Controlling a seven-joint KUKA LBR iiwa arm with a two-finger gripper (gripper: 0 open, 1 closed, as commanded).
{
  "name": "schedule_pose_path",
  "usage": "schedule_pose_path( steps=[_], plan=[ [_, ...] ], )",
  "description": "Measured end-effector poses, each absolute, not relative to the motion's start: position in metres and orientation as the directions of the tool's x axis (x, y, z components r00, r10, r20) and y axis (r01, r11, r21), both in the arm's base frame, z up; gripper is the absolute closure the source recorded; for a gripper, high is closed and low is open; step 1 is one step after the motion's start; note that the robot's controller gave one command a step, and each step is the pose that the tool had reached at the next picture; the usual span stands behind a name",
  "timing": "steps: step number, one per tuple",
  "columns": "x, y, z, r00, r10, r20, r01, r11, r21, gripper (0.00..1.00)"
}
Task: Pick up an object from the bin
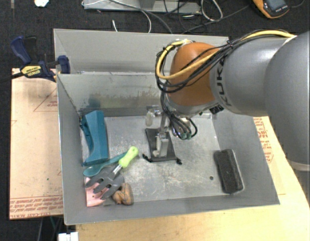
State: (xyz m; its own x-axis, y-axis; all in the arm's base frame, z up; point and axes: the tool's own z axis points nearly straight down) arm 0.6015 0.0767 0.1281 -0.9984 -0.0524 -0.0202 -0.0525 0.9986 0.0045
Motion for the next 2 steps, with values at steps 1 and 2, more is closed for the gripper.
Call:
schedule_pose_path(
  steps=[1, 2],
  plan=[
    [0.589, 0.045, 0.128, -0.990, -0.139, -0.008, -0.139, 0.990, 0.005, 0.00],
    [0.580, 0.011, 0.107, -0.989, -0.150, -0.018, -0.150, 0.989, 0.004, 0.00]
  ],
)
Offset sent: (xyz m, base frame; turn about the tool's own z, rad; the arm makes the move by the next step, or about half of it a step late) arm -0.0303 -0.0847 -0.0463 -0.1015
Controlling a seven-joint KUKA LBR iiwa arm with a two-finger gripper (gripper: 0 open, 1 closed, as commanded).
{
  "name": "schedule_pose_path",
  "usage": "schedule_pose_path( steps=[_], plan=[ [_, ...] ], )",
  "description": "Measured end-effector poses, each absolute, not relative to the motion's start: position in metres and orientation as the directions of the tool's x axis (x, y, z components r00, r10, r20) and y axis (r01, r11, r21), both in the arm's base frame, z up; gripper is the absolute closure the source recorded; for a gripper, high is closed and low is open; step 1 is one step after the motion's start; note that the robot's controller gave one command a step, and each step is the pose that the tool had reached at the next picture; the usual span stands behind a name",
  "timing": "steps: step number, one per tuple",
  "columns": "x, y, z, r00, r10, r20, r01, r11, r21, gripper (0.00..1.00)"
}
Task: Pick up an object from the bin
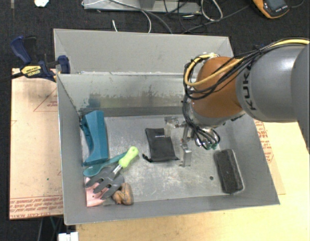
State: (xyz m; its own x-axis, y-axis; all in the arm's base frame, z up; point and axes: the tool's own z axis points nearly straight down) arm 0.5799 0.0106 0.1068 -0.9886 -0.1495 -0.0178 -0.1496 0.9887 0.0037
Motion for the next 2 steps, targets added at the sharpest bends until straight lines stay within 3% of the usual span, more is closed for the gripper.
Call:
schedule_pose_path(
  steps=[1, 2],
  plan=[
    [0.622, -0.009, 0.084, -0.948, -0.318, -0.023, -0.318, 0.948, 0.000, 0.00],
    [0.621, 0.014, 0.083, -0.990, -0.143, -0.016, -0.143, 0.990, 0.004, 0.00]
  ],
)
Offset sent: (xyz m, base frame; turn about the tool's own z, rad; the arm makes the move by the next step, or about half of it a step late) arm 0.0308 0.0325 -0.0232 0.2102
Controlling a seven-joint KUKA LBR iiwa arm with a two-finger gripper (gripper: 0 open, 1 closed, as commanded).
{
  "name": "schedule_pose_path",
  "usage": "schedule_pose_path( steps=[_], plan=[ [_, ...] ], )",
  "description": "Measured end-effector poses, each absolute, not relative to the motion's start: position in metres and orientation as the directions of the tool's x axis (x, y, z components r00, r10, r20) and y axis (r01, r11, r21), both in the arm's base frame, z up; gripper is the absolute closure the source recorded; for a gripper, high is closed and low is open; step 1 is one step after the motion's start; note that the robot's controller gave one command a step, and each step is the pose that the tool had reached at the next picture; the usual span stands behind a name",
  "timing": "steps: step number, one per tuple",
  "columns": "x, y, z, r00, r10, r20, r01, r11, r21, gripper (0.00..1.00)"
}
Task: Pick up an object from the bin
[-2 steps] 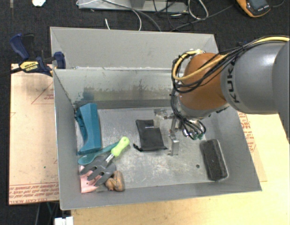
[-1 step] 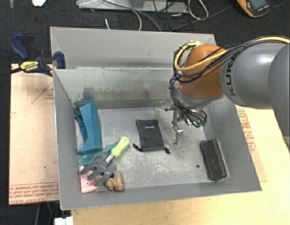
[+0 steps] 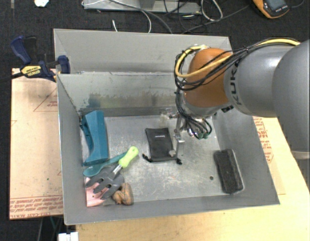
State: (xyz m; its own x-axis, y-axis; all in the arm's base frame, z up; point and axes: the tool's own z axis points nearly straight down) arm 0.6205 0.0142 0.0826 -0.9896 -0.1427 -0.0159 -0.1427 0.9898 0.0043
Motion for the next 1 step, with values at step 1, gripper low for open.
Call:
schedule_pose_path(
  steps=[1],
  plan=[
    [0.6144, 0.0252, 0.0765, -0.995, -0.094, -0.020, -0.094, 0.996, 0.004, 0.00]
  ],
)
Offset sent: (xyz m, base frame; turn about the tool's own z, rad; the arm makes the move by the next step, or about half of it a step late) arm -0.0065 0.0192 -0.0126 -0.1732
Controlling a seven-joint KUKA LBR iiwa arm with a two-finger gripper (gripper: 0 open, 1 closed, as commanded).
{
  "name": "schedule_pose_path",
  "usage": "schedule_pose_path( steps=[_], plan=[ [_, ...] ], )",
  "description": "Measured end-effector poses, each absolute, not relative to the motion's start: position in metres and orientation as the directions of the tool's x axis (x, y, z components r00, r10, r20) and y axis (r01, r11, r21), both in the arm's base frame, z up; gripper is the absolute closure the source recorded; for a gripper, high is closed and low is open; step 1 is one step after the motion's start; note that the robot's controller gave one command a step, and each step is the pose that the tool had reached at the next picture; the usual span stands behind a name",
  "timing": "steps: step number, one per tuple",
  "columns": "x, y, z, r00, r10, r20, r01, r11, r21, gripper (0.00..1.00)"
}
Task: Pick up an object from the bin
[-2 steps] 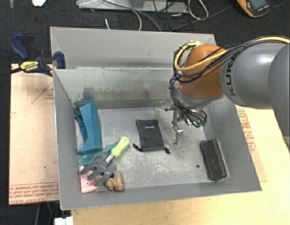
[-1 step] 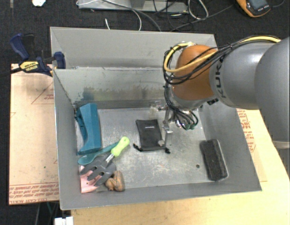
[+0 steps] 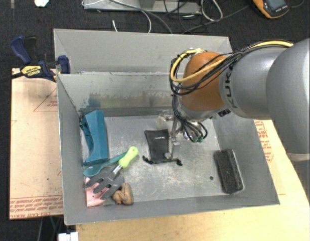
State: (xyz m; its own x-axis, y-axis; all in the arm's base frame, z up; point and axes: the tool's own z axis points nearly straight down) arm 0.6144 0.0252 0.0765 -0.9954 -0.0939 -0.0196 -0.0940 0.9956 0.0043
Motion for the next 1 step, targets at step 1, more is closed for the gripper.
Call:
schedule_pose_path(
  steps=[1],
  plan=[
    [0.6156, 0.0345, 0.0720, -0.950, -0.310, -0.024, -0.311, 0.951, 0.004, 1.00]
  ],
)
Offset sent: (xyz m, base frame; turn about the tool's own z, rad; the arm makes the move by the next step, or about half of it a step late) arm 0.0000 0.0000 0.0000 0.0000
